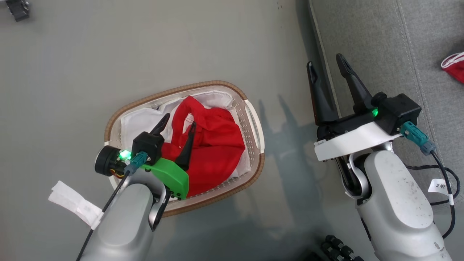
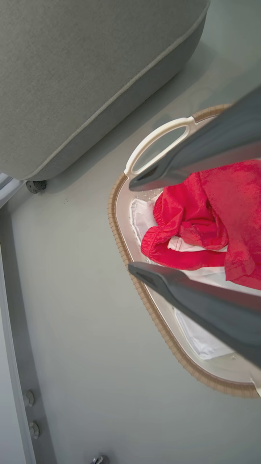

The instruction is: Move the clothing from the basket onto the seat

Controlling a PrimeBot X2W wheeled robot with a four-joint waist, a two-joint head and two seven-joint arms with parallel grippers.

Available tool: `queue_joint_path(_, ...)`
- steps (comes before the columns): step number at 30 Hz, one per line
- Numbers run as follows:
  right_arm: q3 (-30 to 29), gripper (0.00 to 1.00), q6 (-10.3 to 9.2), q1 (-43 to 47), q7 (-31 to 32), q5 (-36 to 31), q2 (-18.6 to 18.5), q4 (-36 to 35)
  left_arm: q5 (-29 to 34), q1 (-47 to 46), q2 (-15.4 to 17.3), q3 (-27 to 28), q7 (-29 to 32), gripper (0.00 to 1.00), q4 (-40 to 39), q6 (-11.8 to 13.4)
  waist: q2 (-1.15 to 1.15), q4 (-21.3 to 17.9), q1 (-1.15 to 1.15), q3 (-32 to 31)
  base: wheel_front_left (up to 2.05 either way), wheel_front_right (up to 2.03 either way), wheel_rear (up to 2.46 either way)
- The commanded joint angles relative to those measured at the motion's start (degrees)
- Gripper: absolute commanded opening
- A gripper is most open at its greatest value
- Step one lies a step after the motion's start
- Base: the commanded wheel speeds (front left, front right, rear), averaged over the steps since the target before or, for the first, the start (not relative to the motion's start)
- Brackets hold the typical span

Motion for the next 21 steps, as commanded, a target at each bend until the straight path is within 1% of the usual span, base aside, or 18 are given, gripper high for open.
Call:
queue_joint_path(1, 0.4, 1.00, -0.08, -0.9, 0.0, 0.6, -0.2, -0.8, -0.6, -1.8, 0.9, -0.6, 0.0, 1.00, 1.3, -0.1, 0.00, -2.6, -0.01, 3.5, 0.00, 0.00, 0.00)
queue_joint_path(11, 1.8, 1.00, -0.08, -2.9, 0.0, 2.7, -0.2, -5.5, -2.4, -9.3, 2.6, -5.2, 0.0, 1.00, 10.3, -0.1, 0.00, -5.5, -0.01, 9.5, 0.00, 0.00, 0.00)
queue_joint_path(21, 3.0, 1.00, -0.08, -2.7, 0.0, 4.8, -0.2, -8.6, -4.3, -17.2, 3.6, -11.2, 0.0, 1.00, 22.9, -0.1, 0.00, -7.4, -0.01, 14.0, 0.00, 0.00, 0.00)
